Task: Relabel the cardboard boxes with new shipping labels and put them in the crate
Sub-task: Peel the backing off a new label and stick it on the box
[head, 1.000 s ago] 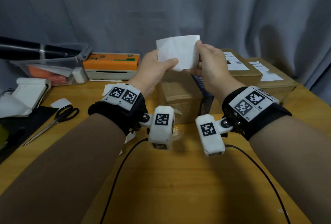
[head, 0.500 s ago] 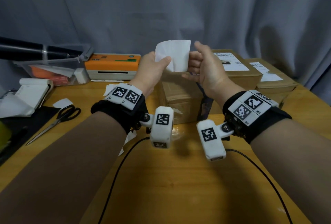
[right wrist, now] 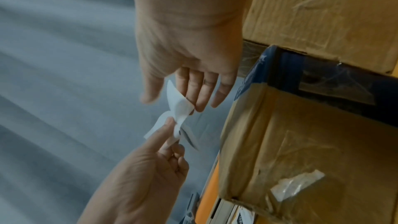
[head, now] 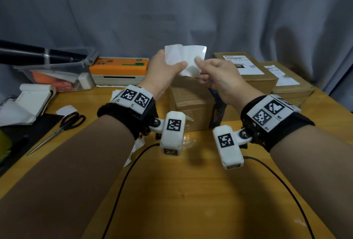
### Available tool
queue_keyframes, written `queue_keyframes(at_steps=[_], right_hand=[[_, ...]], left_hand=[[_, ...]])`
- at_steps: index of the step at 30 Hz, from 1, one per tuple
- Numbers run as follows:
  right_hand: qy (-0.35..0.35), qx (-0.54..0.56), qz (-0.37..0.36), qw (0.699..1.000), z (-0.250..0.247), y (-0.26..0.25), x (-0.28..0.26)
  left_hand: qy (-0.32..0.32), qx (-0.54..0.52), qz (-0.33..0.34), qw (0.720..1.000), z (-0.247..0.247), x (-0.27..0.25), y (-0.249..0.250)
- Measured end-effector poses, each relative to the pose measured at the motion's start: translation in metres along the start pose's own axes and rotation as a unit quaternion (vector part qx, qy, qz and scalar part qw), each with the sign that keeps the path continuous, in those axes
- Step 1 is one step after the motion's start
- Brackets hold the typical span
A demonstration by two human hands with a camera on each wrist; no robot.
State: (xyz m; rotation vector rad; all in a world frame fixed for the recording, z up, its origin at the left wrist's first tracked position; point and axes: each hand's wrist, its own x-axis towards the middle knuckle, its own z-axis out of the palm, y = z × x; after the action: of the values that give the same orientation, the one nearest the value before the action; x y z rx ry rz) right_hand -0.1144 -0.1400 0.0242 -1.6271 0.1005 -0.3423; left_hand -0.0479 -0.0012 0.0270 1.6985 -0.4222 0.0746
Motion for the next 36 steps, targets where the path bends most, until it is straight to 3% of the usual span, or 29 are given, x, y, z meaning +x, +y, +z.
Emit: queue_keyframes(at_steps=[3, 15, 36], right_hand=[[0.021, -0.032, -0.011, 0.999, 0.0, 0.002, 0.0], [0.088, 0.039, 0.008, 0.995, 0.004, -0.003, 0.004], [0.118, 0.01, 0.001, 0.993, 0.002, -0.001, 0.005]], left_hand=[[0.001, -0.017, -0.005, 1.0, 0.0, 0.0, 0.0], [-0.009, -0.063, -0.051, 0.997, -0.006, 0.007, -0.001], [0.046, -0.021, -0.05, 0.997, -0.019, 0.013, -0.022]])
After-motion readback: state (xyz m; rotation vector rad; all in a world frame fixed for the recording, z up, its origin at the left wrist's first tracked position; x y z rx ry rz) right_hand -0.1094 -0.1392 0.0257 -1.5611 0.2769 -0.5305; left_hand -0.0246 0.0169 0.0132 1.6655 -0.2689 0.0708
